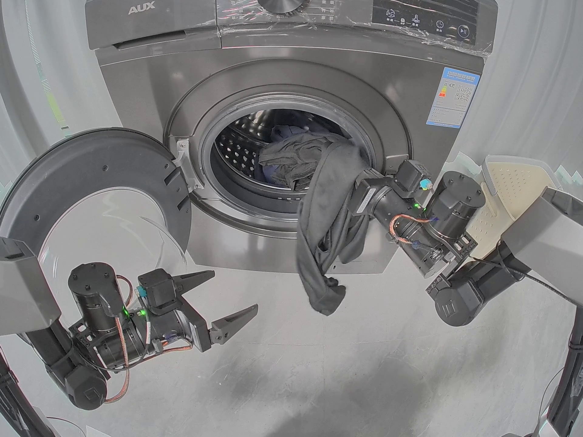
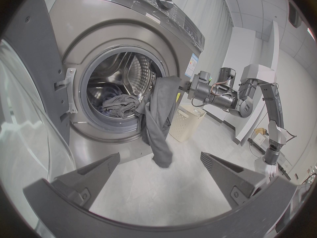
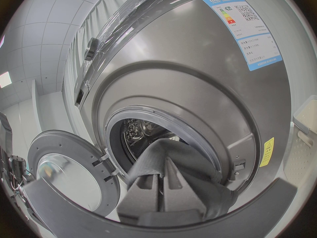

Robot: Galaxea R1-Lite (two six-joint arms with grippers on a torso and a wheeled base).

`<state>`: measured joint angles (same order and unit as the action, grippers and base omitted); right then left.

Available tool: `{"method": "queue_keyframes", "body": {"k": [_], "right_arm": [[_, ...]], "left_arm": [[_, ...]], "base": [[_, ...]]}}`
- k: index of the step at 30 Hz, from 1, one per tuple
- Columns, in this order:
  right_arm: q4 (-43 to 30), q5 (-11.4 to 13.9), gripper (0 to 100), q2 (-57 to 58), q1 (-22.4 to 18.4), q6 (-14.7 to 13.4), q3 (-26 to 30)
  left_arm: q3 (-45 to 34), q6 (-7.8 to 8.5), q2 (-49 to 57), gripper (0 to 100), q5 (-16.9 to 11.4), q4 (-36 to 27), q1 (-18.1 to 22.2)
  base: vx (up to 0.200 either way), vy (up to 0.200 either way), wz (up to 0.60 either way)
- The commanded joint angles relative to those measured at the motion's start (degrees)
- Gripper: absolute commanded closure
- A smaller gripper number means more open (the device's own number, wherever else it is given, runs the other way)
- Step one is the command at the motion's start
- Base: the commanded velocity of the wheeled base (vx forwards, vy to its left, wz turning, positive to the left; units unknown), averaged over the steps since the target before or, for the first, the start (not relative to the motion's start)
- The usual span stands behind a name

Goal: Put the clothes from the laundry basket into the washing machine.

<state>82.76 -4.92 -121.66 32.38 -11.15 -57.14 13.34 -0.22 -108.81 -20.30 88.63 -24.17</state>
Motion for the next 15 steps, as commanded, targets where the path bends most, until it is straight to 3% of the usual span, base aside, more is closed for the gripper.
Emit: {"method": "queue_keyframes", "body": {"k": [1, 10, 15], "right_arm": [[0.0, 0.0, 100, 0.2, 0.3, 0.0, 0.1], [0.1, -0.1, 100, 0.1, 3.0, -0.1, 1.1], [0.1, -0.1, 100, -0.2, 6.6, -0.1, 1.6]], "left_arm": [[-0.9, 0.04, -0.6, 0, 0.0, 0.0, -0.1], [-0.1, -0.04, -1.0, 0, 0.2, 0.0, -0.2], [2.0, -0.04, -1.7, 0, 0.4, 0.1, -0.4]], "base": [[0.000, 0.000, 0.00], [0.000, 0.000, 0.00], [0.000, 0.000, 0.00]]}}
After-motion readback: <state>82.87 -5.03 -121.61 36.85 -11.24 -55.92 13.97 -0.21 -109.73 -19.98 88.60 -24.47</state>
